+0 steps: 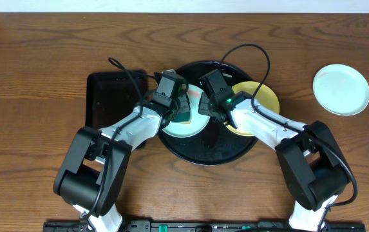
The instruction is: Clean dirty plates on tray and stack at the side
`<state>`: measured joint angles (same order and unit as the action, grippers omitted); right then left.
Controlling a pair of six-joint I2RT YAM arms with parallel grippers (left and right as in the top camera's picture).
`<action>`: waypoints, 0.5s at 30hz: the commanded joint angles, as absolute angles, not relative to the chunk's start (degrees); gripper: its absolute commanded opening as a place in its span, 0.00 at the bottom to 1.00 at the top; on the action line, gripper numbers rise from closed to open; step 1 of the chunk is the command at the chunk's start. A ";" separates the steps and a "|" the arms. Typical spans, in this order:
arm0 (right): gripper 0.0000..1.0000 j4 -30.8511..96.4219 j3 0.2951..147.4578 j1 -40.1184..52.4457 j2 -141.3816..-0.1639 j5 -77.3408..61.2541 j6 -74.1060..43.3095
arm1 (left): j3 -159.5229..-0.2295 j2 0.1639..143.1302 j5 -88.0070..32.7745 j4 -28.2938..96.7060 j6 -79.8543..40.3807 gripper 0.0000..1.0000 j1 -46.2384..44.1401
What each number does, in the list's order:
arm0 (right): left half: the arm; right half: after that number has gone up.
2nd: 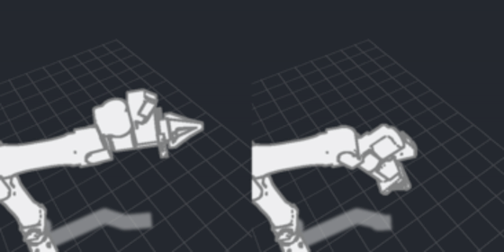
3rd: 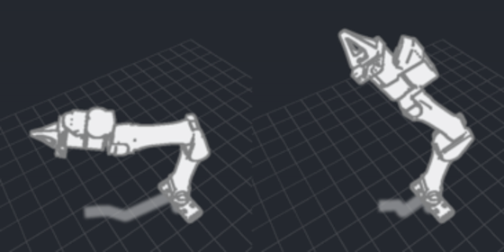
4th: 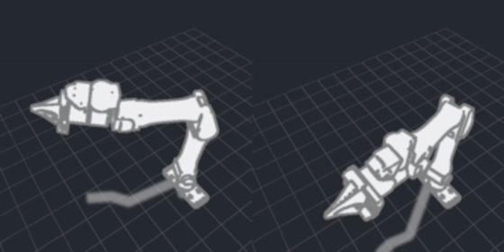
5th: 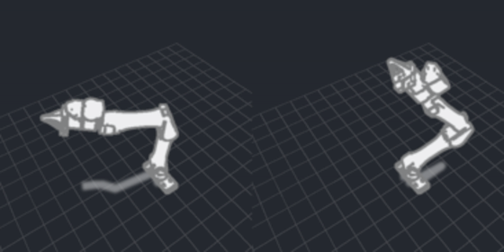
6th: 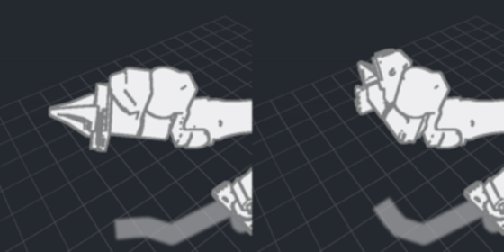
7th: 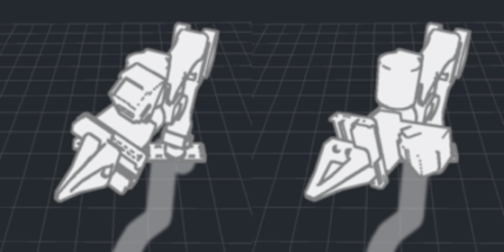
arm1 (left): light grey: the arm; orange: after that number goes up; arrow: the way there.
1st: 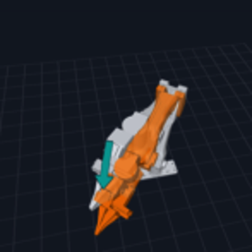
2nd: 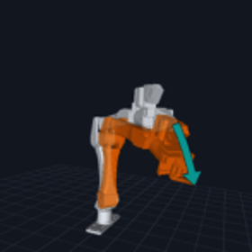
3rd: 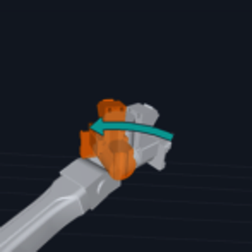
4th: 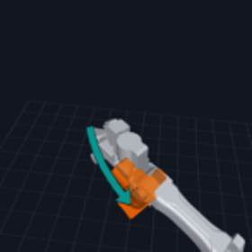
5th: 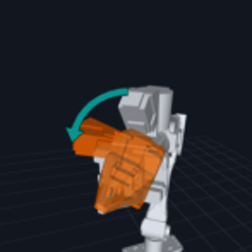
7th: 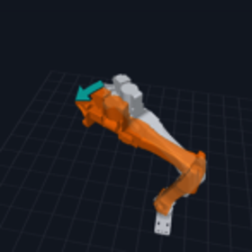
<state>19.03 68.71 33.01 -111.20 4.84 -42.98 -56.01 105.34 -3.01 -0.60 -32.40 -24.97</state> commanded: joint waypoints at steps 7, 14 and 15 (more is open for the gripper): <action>0.01 15.86 69.52 33.36 -113.71 5.89 -45.17 | -55.02 108.12 -4.01 -3.64 -35.03 0.07 -25.58; 0.01 16.14 69.52 34.44 -115.46 4.01 -45.12 | -55.02 108.40 -1.34 -7.86 -36.58 0.07 -25.58; 0.01 16.05 69.52 34.68 -115.46 4.01 -45.10 | -55.02 108.73 -0.62 -8.12 -36.60 0.08 -25.58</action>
<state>16.84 68.69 33.26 -113.73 5.04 -43.42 -55.88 107.31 -2.42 -7.55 -35.20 -24.97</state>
